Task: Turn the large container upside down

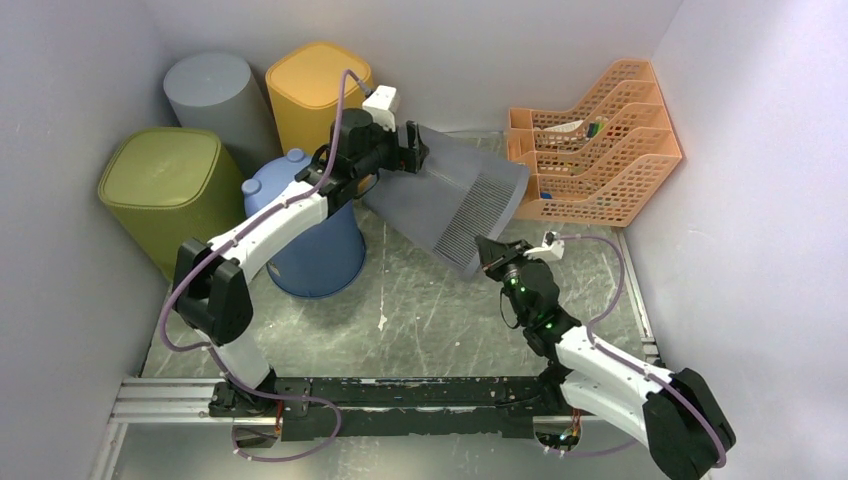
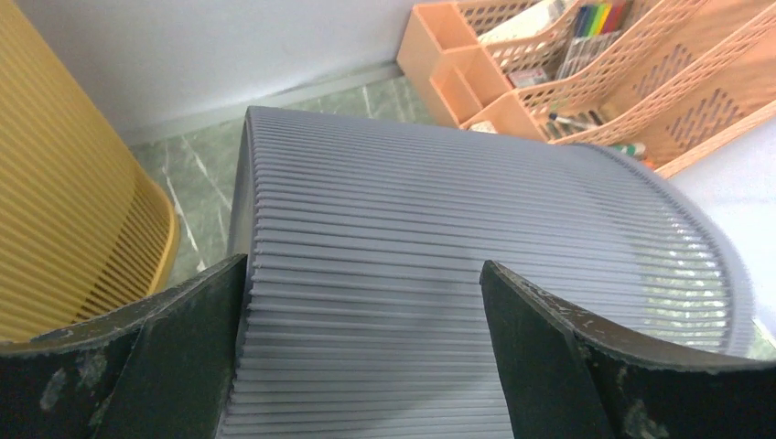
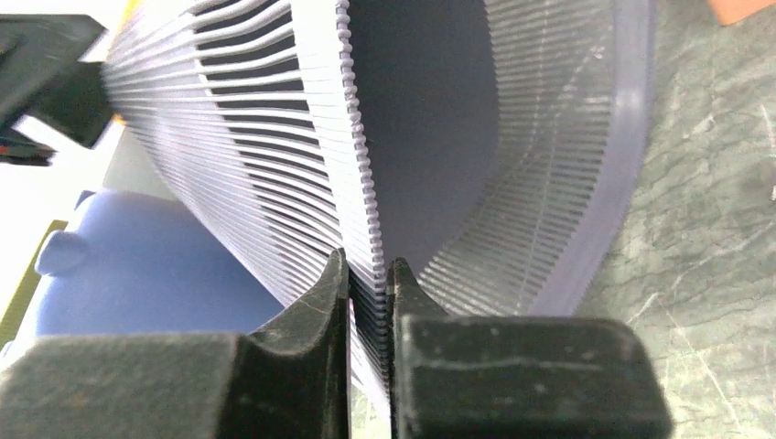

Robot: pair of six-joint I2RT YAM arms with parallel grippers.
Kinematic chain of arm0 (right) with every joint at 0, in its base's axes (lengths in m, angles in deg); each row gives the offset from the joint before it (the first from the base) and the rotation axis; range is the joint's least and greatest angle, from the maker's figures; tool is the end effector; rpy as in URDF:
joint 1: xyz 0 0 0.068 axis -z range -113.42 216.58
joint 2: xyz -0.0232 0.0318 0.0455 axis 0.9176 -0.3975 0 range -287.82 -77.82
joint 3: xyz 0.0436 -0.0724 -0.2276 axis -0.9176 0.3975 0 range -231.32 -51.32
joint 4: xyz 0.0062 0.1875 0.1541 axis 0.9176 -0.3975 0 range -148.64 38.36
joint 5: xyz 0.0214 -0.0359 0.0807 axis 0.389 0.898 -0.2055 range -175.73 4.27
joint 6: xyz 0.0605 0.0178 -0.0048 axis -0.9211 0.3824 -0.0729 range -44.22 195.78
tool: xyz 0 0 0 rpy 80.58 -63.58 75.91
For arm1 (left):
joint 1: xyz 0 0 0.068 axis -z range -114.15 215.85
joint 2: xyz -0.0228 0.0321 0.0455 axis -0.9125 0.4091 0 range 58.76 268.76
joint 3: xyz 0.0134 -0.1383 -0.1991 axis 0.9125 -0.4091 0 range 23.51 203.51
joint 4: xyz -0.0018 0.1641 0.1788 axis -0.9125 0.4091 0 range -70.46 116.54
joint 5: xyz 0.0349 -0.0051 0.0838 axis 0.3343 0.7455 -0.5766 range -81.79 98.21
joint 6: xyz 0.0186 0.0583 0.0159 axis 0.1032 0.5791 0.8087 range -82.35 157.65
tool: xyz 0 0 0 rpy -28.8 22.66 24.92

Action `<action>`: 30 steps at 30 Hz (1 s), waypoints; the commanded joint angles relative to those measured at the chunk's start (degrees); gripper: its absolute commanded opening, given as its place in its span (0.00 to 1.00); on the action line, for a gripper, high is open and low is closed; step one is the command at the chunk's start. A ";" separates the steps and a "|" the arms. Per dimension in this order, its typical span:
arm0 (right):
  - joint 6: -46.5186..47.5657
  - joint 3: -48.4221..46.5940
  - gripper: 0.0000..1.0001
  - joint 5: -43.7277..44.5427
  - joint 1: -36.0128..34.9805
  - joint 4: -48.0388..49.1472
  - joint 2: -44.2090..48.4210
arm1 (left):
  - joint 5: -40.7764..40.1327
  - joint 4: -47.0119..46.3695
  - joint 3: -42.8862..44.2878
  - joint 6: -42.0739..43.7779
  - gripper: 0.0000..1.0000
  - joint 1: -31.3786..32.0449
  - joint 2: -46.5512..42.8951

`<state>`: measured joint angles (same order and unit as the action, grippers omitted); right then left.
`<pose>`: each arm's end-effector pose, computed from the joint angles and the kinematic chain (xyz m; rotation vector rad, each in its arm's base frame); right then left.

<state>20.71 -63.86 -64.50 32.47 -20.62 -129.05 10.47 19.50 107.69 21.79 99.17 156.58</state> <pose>0.1799 0.1007 0.1854 0.5988 1.6643 0.8384 0.3360 -0.2232 0.3206 0.3100 1.8294 -0.6408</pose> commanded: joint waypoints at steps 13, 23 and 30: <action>2.16 -0.98 0.16 -7.24 1.07 -12.03 -16.78 | 10.91 7.28 10.57 -2.12 1.00 11.85 -3.92; 4.51 -4.17 0.23 -11.82 0.20 -11.26 -19.40 | 10.66 7.69 10.52 -1.51 1.00 11.89 -4.78; 7.87 -12.68 0.24 -20.34 -1.68 -2.95 -35.12 | 10.10 8.13 10.67 -1.12 1.00 11.87 -4.82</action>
<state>21.76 -72.12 -74.70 33.17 -24.18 -156.28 14.53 24.07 117.51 22.21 108.72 152.14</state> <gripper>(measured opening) 0.235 0.998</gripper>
